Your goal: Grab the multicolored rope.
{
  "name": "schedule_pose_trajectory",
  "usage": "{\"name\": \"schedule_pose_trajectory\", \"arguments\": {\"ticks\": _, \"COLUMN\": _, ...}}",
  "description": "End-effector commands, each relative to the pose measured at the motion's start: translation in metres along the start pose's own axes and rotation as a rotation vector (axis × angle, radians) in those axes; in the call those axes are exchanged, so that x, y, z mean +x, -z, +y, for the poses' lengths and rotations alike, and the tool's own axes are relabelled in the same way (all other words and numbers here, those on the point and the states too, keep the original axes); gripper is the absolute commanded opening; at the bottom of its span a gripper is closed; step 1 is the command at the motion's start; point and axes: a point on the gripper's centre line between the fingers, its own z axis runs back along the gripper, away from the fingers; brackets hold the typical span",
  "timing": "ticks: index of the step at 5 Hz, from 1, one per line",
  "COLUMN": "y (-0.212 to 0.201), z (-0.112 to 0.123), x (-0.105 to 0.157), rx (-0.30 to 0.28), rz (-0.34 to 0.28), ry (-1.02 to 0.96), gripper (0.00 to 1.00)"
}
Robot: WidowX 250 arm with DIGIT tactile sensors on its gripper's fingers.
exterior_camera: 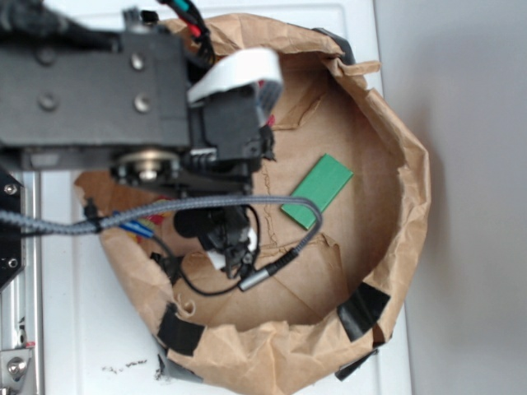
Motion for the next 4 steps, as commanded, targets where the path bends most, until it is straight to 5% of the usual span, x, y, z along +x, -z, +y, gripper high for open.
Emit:
{"name": "schedule_pose_trajectory", "arguments": {"ticks": 1, "y": 0.037, "z": 0.003, "x": 0.023, "rx": 0.001, "rz": -0.040, "ry": 0.017, "gripper": 1.00}}
{"name": "schedule_pose_trajectory", "arguments": {"ticks": 4, "y": 0.095, "z": 0.018, "x": 0.018, "rx": 0.108, "rz": -0.104, "ry": 0.070, "gripper": 1.00}}
